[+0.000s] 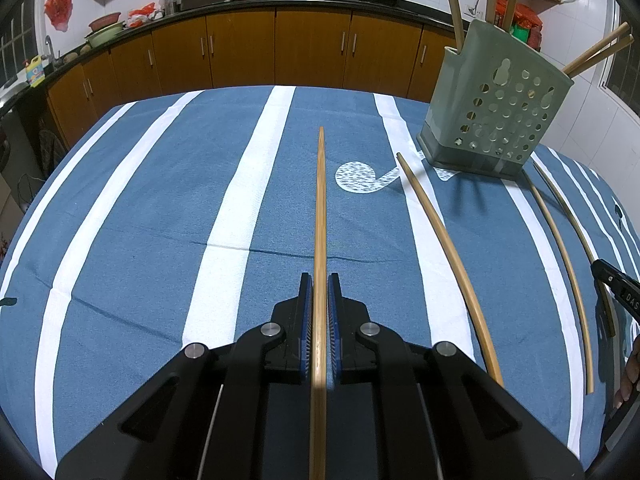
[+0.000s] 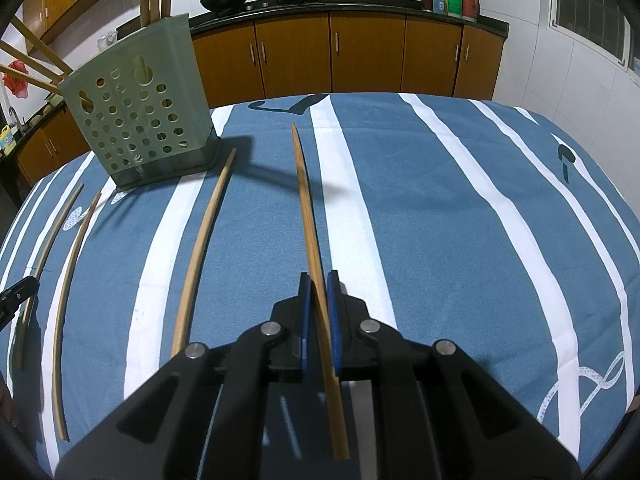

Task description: Organize utensils

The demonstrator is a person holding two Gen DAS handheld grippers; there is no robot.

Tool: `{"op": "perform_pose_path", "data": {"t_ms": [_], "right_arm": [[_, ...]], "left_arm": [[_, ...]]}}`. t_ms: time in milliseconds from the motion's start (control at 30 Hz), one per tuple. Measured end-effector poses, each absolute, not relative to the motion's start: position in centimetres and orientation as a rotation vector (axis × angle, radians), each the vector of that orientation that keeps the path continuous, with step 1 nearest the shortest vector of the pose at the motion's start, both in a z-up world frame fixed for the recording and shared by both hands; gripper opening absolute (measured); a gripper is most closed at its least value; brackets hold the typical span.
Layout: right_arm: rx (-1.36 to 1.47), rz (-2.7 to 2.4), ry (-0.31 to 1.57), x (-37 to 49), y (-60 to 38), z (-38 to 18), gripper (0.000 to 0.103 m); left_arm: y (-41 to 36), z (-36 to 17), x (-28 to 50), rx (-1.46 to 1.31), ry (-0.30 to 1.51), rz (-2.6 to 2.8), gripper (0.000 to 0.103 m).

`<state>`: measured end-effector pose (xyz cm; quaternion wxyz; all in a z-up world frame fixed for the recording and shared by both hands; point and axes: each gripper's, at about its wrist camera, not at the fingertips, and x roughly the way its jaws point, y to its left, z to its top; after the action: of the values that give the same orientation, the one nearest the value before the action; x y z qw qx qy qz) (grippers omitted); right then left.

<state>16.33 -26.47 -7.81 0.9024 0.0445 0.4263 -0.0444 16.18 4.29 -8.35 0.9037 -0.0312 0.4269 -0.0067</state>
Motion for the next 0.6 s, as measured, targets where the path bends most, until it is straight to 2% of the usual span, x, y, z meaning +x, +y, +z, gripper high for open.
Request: {"op": "perform_pose_path", "data": {"t_ms": [600], "right_arm": [[0.09, -0.073, 0.882, 15.8, -26.4, -7.7, 0.01]], "left_arm": [[4.5, -8.3, 14.6, -0.033, 0.885, -0.004, 0.01]]}}
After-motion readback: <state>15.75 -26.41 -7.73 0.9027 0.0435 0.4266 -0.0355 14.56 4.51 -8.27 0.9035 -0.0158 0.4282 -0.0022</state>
